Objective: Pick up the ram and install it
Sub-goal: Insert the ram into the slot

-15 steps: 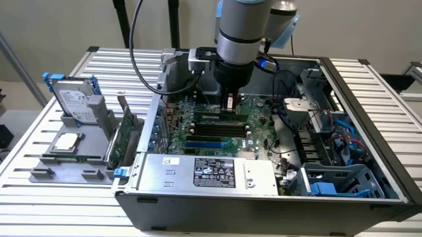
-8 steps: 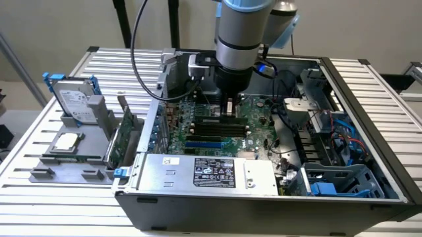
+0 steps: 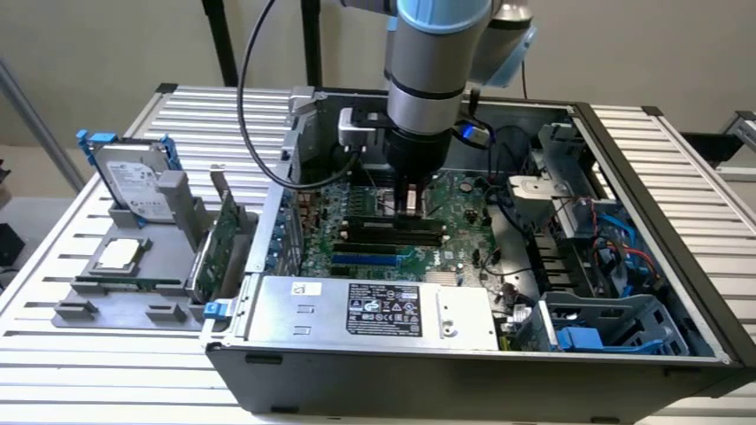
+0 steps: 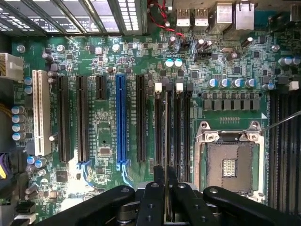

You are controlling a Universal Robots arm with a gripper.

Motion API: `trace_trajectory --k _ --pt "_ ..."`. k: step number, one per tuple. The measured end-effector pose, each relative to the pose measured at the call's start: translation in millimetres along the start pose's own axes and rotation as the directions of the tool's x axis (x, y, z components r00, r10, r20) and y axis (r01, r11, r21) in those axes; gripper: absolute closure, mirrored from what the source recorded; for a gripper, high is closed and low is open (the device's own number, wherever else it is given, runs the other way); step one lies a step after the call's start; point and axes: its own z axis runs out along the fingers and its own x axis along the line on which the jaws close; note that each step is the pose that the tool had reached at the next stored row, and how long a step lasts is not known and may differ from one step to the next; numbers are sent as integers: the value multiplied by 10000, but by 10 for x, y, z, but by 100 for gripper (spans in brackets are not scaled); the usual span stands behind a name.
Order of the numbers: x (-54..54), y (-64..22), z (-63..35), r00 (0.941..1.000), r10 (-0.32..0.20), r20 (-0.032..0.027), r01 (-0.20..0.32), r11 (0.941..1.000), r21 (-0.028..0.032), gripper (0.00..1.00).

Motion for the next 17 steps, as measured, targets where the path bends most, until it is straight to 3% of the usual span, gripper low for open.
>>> trace_trajectory --k 2,5,11,17 --pt "0 -5 15 10000 1 -60 -1 10000 -1 100" --pt "0 -7 26 10000 -1 -65 1 10000 -18 100" --pt "0 -9 37 10000 -21 -73 19 9999 -149 100" --pt "-1 -47 53 10000 -59 -78 58 9998 -194 100"
